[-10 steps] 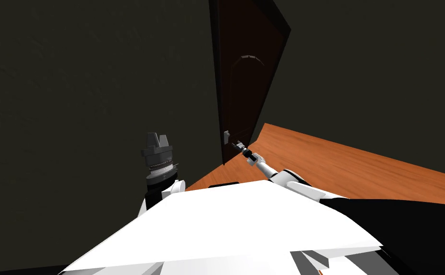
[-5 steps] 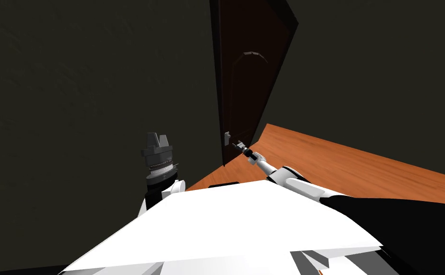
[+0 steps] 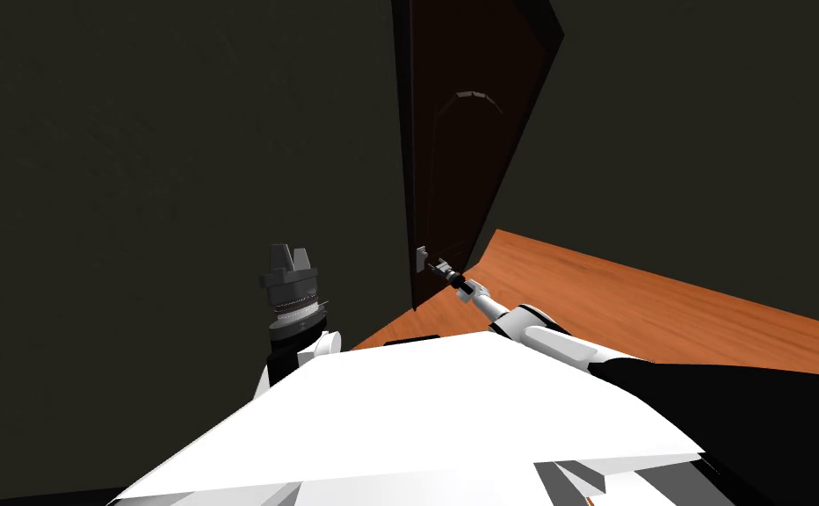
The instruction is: Pull the door open
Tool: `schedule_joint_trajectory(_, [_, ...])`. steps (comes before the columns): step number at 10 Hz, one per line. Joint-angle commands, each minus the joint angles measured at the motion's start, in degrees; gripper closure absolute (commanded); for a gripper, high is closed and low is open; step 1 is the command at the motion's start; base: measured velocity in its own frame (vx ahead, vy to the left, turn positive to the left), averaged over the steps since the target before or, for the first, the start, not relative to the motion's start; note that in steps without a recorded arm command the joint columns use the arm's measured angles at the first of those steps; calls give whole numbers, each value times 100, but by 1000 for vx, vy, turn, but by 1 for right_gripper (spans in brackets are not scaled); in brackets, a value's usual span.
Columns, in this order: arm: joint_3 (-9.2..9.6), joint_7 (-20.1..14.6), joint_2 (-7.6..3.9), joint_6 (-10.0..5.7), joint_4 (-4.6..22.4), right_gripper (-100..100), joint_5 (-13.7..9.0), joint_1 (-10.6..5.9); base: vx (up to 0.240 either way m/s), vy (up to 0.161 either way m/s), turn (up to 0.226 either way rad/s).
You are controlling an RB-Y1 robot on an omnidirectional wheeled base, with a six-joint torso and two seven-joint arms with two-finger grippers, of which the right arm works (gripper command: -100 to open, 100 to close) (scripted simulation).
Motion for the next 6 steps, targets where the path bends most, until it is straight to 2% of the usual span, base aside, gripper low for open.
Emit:
schedule_joint_trajectory(1, [-23, 29, 23, 22, 16, -100, -6, -9, 175, 45, 28])
schedule_joint_trajectory(4, [-71, 84, 68, 67, 43, -100, -19, -24, 205, 92, 40])
schedule_joint_trajectory(6, [-76, 89, 73, 66, 47, -100, -21, -25, 143, 35, 24])
